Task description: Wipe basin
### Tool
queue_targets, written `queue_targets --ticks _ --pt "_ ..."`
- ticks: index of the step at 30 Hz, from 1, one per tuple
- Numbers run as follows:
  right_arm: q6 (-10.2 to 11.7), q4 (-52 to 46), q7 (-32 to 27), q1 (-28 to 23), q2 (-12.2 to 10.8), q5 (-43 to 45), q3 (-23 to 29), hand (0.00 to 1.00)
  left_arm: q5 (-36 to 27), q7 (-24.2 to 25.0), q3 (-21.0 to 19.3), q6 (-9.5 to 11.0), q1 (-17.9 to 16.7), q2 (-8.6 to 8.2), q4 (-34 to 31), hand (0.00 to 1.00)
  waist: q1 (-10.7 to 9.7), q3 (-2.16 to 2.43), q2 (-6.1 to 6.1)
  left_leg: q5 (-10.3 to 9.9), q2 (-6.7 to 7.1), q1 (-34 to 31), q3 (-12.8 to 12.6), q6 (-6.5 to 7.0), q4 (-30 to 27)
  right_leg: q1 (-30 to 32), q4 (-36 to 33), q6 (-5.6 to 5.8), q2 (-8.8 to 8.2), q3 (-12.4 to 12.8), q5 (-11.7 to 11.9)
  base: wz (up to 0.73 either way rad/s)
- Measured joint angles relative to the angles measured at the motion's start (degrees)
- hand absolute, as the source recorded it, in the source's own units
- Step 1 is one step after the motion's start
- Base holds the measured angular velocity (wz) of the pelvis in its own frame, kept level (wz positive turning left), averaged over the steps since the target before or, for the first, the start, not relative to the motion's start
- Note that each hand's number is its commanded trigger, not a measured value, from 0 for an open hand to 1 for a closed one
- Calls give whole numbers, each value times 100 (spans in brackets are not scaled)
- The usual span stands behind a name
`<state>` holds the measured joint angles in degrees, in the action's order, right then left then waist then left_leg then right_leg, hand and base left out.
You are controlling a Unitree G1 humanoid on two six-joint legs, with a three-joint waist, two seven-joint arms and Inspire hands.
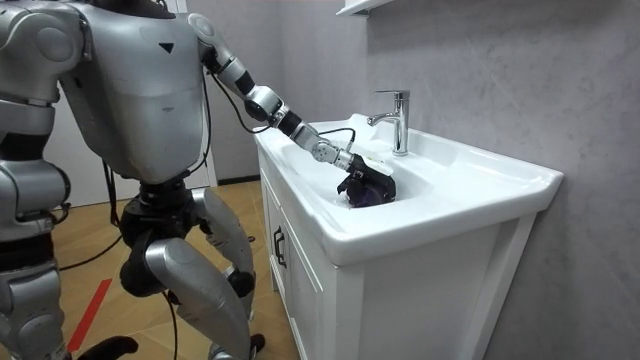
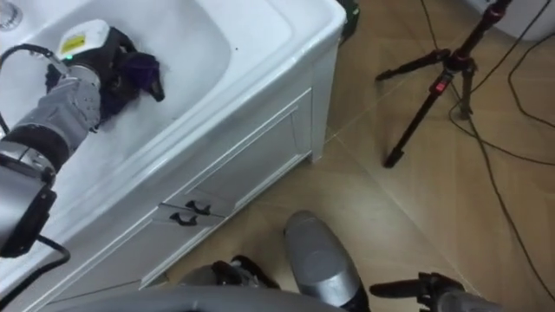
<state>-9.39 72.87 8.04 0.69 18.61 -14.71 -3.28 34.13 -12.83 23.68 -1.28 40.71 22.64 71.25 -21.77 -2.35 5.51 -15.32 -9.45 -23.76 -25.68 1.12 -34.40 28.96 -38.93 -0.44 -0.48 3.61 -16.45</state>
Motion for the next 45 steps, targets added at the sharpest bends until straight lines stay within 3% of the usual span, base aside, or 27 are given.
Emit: queue_targets --ticks 9,16,21,27,28,30,32,39,42,45 --pt "120 -124 -290 189 -69 -61 -7 0 228 -32 -347 -13 -195 100 -9 100 436 4 34 83 35 -75 302 -65 82 -113 100 -170 -59 -325 -53 16" --pt "254 -80 -492 303 -134 -175 0 0 145 -20 -663 284 -394 93 -223 100 657 -3 10 148 92 -70 493 -130 91 -204 115 -249 -127 -489 -164 13" --pt "256 84 -480 260 -145 -302 21 0 145 -37 -1204 439 -680 84 -255 100 750 17 -89 198 86 105 580 -214 184 -435 185 -333 -139 -613 -219 10" --pt "388 167 -412 117 -94 -309 175 0 146 -78 -1728 503 -1109 100 -267 100 904 88 -41 238 104 253 861 -278 292 -807 428 -386 -151 -934 -232 24" --pt "405 261 -399 153 -81 -297 174 0 147 -80 -1739 503 -1180 104 -272 100 1022 124 -39 243 128 298 868 -285 341 -842 445 -381 -162 -936 -238 6" --pt "425 355 -371 150 -77 -279 184 0 149 -83 -1762 504 -1323 106 -284 100 1125 109 -78 254 156 441 908 -301 435 -1016 556 -380 -172 -990 -238 15" --pt "472 383 -338 126 -66 -281 241 0 160 -84 -1796 504 -1527 105 -419 100 1122 149 -46 264 223 599 1071 -314 513 -1258 719 -356 -204 -1139 -251 34" --pt "588 331 -193 102 -64 -294 237 0 374 -143 -1790 656 -2007 70 -799 100 1281 198 -113 282 276 1067 1102 -344 841 -1836 1154 -332 -191 -1245 -219 7" --pt "632 313 -147 21 -63 -293 239 0 385 -252 -1791 806 -2243 62 -976 100 1325 222 -100 283 290 1210 1105 -345 918 -2043 1335 -328 -185 -1276 -209 3" --pt "627 314 -99 9 -64 -246 239 0 393 -279 -1789 811 -2439 57 -1176 100 1407 235 -92 281 301 1353 1147 -347 990 -2234 1472 -332 -161 -1258 -205 -4"
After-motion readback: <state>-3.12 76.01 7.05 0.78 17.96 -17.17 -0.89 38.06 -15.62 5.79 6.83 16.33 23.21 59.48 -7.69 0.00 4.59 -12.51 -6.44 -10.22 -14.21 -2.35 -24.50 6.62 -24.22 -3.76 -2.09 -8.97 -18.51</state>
